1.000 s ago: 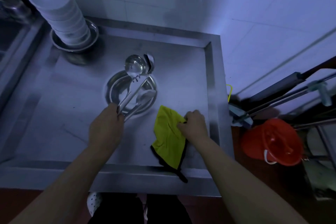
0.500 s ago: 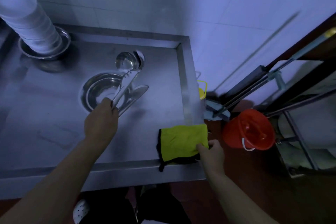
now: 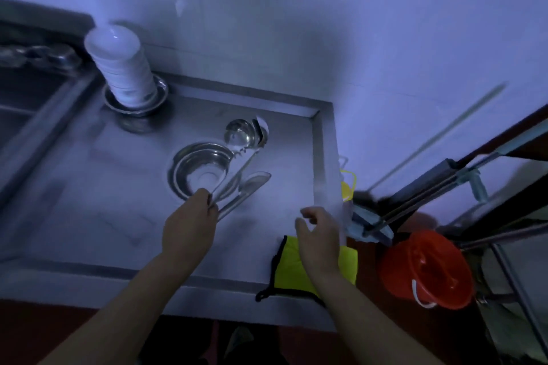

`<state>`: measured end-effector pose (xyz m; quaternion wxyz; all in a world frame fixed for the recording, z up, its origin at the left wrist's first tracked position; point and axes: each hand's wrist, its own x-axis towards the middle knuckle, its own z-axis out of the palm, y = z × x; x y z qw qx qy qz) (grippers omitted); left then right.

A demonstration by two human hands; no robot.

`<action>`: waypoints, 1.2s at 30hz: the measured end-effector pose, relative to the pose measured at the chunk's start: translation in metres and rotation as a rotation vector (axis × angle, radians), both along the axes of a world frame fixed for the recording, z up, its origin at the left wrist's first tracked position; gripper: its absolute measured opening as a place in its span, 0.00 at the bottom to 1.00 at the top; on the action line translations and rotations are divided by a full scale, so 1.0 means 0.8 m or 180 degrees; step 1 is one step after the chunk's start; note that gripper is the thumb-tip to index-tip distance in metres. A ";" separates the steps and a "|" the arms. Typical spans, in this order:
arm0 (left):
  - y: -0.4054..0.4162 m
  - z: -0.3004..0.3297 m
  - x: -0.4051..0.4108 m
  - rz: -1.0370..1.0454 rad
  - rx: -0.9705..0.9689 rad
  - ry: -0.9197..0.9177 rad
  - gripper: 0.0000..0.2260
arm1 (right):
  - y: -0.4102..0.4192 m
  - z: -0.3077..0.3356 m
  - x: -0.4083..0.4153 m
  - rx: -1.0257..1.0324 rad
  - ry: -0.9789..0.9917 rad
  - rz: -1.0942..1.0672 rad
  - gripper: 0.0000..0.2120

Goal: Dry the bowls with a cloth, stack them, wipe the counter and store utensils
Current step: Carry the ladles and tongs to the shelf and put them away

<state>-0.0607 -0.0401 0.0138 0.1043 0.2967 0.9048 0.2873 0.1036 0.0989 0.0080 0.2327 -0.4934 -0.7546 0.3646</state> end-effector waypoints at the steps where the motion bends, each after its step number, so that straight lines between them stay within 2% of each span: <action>1: -0.011 0.005 -0.003 0.0105 0.0004 0.0006 0.09 | -0.006 0.007 -0.022 -0.0028 0.0124 0.0139 0.06; 5: -0.076 0.028 -0.018 0.0619 0.0062 0.0061 0.09 | -0.045 0.028 -0.099 -0.0317 0.0304 0.0631 0.07; 10: -0.189 0.058 -0.033 0.1415 0.0169 0.0108 0.08 | -0.136 0.046 -0.175 -0.0392 0.0247 0.1421 0.05; 14: -0.313 0.082 -0.023 0.2123 0.0226 0.0230 0.03 | -0.245 0.064 -0.212 -0.0419 0.0261 0.2142 0.05; 18: -0.454 0.101 0.015 0.2857 0.0299 0.0369 0.06 | -0.391 0.091 -0.234 -0.0400 0.0382 0.2865 0.11; 28: -0.790 0.122 0.166 0.4534 0.0193 0.0590 0.07 | -0.780 0.129 -0.190 -0.0710 0.0558 0.4428 0.06; 36: -0.967 0.121 0.306 0.5549 0.0124 0.0672 0.08 | -1.017 0.136 -0.109 -0.0886 0.0545 0.5455 0.08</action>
